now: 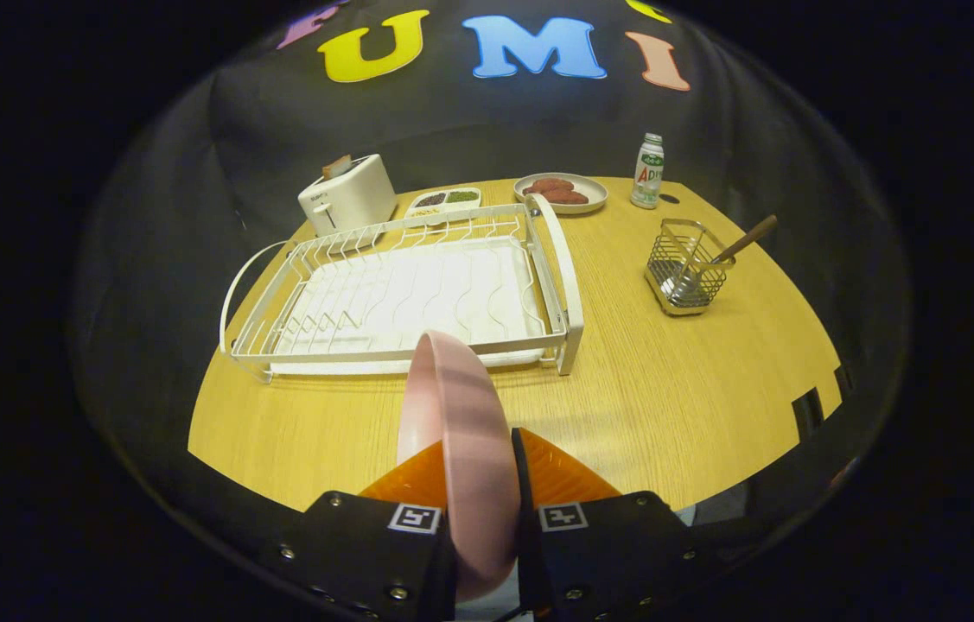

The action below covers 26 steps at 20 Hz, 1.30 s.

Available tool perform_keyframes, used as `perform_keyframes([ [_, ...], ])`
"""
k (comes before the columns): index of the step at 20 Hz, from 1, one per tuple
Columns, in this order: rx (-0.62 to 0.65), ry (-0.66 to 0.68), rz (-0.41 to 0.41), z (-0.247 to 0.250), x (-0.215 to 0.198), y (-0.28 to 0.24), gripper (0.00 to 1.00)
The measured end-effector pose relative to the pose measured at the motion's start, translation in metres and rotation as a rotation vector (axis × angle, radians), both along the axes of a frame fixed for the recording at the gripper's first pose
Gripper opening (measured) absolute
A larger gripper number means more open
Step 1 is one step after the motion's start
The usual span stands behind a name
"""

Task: Take the plate from the dish rack, then take the spoon from the basket and place it into the plate.

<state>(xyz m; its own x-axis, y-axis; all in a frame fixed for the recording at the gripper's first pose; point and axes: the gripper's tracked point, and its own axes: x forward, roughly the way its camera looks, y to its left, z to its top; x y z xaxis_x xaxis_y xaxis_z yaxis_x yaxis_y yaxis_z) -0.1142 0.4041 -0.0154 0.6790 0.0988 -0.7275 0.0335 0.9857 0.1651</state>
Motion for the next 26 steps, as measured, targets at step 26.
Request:
perform_keyframes([
  [26, 0.077, -0.189, -0.123, 0.022, 0.036, -0.088, 0.54],
])
